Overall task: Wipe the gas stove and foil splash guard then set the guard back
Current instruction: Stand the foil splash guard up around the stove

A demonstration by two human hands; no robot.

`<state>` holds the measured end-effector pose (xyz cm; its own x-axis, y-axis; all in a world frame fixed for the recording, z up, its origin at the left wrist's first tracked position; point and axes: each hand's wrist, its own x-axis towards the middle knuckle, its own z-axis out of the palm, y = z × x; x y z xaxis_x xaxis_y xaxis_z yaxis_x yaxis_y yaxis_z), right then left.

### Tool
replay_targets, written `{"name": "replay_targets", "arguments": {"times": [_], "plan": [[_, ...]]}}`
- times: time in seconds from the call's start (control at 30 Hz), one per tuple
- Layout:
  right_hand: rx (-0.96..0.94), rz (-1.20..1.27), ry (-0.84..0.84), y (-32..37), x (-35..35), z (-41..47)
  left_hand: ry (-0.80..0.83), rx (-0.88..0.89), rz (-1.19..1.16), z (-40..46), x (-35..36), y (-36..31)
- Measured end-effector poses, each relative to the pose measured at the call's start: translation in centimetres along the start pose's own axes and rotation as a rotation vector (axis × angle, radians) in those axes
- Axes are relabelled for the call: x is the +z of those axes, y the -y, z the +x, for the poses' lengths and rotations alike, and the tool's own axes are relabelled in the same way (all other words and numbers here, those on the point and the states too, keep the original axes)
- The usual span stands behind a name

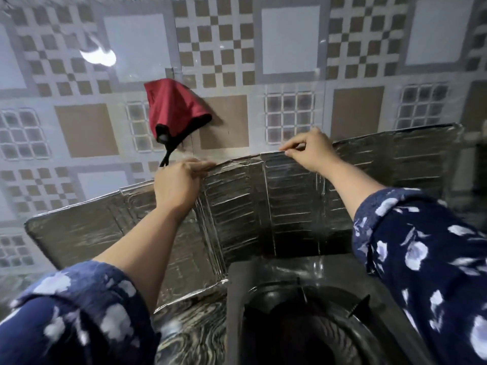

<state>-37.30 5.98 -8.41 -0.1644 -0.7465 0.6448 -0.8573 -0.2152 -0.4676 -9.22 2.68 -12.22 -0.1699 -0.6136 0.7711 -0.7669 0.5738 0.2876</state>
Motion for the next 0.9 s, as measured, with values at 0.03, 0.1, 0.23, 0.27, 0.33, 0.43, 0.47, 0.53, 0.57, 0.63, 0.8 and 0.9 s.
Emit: {"name": "replay_targets", "arguments": {"times": [0.03,0.1,0.23,0.27,0.33,0.43,0.47,0.53,0.57,0.63,0.8,0.9], "plan": [[0.011,0.001,0.005,-0.5,0.3,-0.3,0.012,-0.001,-0.001,-0.2,0.4,0.0],[0.036,-0.005,0.021,-1.3,0.9,-0.8,0.025,0.007,-0.012,-0.5,1.3,0.1],[0.056,0.004,0.029,-2.6,1.7,-1.8,0.075,0.0,-0.005,-1.2,2.8,0.3],[0.07,-0.001,0.034,-2.9,1.9,-2.0,0.099,-0.005,-0.002,-1.3,3.1,0.2],[0.096,-0.009,0.045,-3.5,2.3,-2.4,0.139,-0.008,0.02,-1.5,3.8,0.2],[0.111,-0.037,0.06,-4.5,2.8,-2.8,0.168,-0.021,0.049,-1.6,4.7,0.1],[0.116,-0.046,0.061,-4.8,3.0,-3.0,0.175,-0.021,0.058,-1.6,4.9,0.0],[0.124,-0.048,0.057,-5.5,3.2,-3.2,0.191,-0.019,0.086,-1.5,5.5,-0.1],[0.129,-0.049,0.058,-5.8,3.3,-3.4,0.203,-0.024,0.104,-1.4,5.7,-0.1],[0.136,-0.074,0.079,-6.0,3.6,-3.7,0.23,-0.047,0.137,-1.1,6.1,-0.1],[0.059,-0.235,0.106,-5.0,4.8,-3.9,0.246,-0.007,0.2,-0.9,6.3,0.2],[0.005,-0.226,0.083,-3.8,5.7,-3.9,0.273,0.026,0.184,-0.9,6.0,0.2]]}}
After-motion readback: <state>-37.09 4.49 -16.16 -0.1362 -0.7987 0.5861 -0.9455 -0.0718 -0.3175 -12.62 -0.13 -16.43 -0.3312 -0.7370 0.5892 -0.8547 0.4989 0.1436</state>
